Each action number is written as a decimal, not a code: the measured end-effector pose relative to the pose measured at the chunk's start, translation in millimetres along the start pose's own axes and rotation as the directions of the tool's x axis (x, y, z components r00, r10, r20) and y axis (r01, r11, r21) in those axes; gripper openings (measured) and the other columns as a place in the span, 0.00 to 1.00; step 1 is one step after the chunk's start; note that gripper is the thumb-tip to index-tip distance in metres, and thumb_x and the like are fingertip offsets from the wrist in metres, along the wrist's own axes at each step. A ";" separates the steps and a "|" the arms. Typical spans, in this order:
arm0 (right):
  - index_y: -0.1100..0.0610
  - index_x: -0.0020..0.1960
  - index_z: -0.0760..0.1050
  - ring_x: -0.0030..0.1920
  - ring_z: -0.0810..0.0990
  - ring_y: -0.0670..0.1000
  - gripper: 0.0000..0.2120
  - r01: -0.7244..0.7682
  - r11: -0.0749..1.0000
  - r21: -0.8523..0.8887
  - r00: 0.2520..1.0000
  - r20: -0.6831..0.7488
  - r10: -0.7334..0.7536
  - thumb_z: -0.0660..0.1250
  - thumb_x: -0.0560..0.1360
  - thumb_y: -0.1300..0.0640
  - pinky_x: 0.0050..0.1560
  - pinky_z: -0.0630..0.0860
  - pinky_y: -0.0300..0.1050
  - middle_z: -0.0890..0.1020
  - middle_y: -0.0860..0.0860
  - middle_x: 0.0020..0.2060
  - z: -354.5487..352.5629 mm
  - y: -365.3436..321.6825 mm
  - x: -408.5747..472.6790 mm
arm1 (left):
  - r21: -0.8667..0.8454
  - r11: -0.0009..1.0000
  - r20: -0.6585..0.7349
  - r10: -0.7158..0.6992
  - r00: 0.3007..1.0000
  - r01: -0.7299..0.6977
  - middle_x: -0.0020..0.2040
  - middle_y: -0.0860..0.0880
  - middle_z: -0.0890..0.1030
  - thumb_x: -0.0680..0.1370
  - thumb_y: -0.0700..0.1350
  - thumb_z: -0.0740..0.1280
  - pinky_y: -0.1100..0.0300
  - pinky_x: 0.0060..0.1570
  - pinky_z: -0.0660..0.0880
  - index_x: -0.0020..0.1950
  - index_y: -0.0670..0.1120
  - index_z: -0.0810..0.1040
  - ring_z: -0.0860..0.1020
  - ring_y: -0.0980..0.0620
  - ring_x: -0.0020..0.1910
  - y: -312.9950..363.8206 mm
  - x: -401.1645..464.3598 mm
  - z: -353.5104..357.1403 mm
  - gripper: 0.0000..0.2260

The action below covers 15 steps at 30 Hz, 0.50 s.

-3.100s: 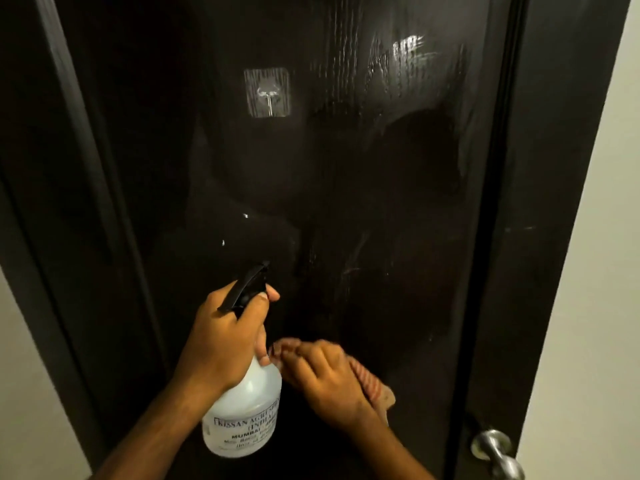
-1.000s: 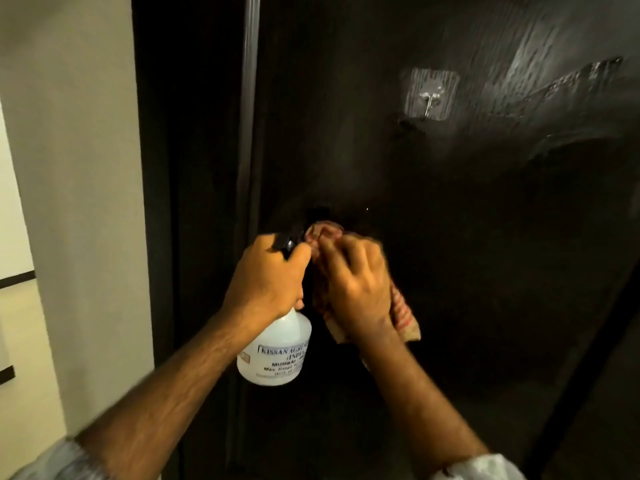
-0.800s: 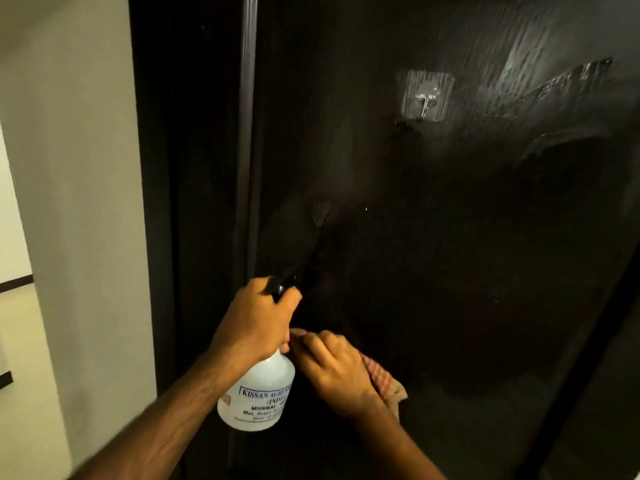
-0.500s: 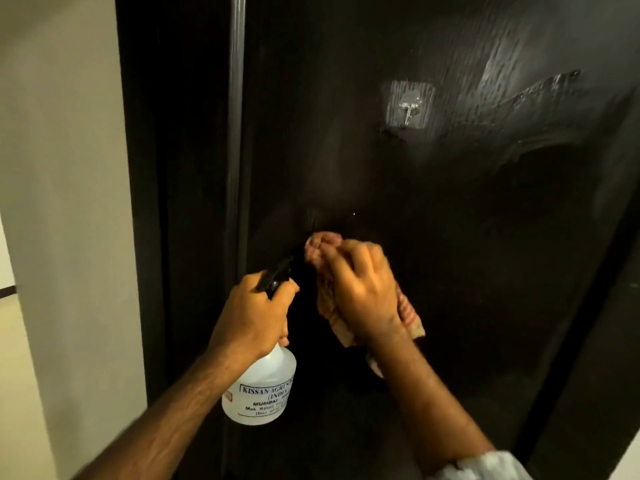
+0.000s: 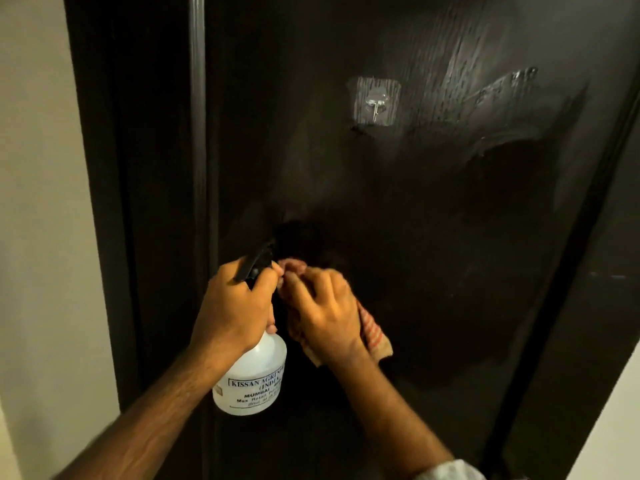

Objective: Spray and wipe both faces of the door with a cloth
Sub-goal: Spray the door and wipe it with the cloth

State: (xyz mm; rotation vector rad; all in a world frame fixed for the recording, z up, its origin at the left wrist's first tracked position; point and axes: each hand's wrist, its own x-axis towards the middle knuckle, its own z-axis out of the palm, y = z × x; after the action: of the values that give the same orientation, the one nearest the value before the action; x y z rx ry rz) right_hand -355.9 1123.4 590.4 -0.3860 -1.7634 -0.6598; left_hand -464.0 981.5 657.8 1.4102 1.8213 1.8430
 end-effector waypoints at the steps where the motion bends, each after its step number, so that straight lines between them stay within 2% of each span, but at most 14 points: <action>1: 0.59 0.62 0.85 0.47 0.80 0.59 0.11 0.022 1.000 0.022 0.999 0.048 -0.023 0.70 0.83 0.54 0.47 0.79 0.56 0.84 0.58 0.52 1.6 -2.8 -22.8 | -0.002 1.000 0.005 0.004 1.000 -0.004 0.22 0.42 0.81 0.76 0.54 0.62 0.45 0.42 0.84 0.45 0.50 0.84 0.83 0.44 0.24 -0.5 -0.8 2.1 0.12; 4: 0.56 0.63 0.84 0.48 0.82 0.57 0.11 0.097 0.990 0.101 0.972 0.205 -0.116 0.71 0.83 0.53 0.46 0.79 0.54 0.85 0.55 0.56 3.9 -7.1 -91.3 | -0.015 1.000 0.023 -0.016 1.000 0.017 0.22 0.42 0.79 0.81 0.48 0.63 0.44 0.41 0.84 0.48 0.52 0.83 0.81 0.45 0.23 -3.7 -4.2 3.9 0.09; 8: 0.52 0.59 0.83 0.47 0.81 0.54 0.09 0.194 0.968 0.157 0.902 0.360 -0.239 0.66 0.86 0.51 0.44 0.80 0.50 0.83 0.51 0.55 -10.0 2.8 -159.3 | -0.026 0.998 0.051 -0.050 0.997 0.052 0.21 0.43 0.77 0.83 0.43 0.63 0.47 0.41 0.83 0.49 0.49 0.84 0.81 0.44 0.23 -2.9 -6.5 -3.7 0.10; 10: 0.51 0.61 0.82 0.50 0.80 0.53 0.10 0.236 0.957 0.169 0.867 0.409 -0.286 0.63 0.87 0.51 0.46 0.80 0.48 0.82 0.50 0.57 -19.2 14.4 -167.1 | -0.019 0.999 0.053 -0.044 0.998 0.045 0.21 0.43 0.77 0.83 0.43 0.62 0.49 0.41 0.83 0.49 0.49 0.84 0.81 0.43 0.24 -1.5 -6.4 -8.1 0.11; 12: 0.51 0.63 0.81 0.50 0.79 0.53 0.09 0.259 0.955 0.148 0.859 0.416 -0.297 0.65 0.86 0.51 0.46 0.80 0.49 0.82 0.51 0.58 -27.4 22.9 -157.5 | -0.025 0.999 0.054 -0.043 0.998 0.044 0.21 0.43 0.77 0.83 0.43 0.62 0.49 0.39 0.82 0.49 0.48 0.84 0.81 0.43 0.23 -1.6 -5.6 -10.7 0.11; 15: 0.53 0.66 0.81 0.50 0.79 0.56 0.15 0.185 0.977 0.107 0.920 0.331 -0.210 0.72 0.81 0.53 0.47 0.80 0.53 0.81 0.54 0.58 -39.5 37.5 -108.6 | -0.038 0.998 0.039 -0.046 0.998 0.048 0.21 0.43 0.76 0.83 0.41 0.62 0.53 0.36 0.80 0.49 0.47 0.84 0.80 0.42 0.24 -2.5 -4.3 -9.8 0.11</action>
State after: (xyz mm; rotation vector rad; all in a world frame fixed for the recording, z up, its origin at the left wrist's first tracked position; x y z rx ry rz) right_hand -272.7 1136.8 502.9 -0.2843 -2.1730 -0.6983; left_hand -469.8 972.4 655.7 1.3680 1.7754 1.8063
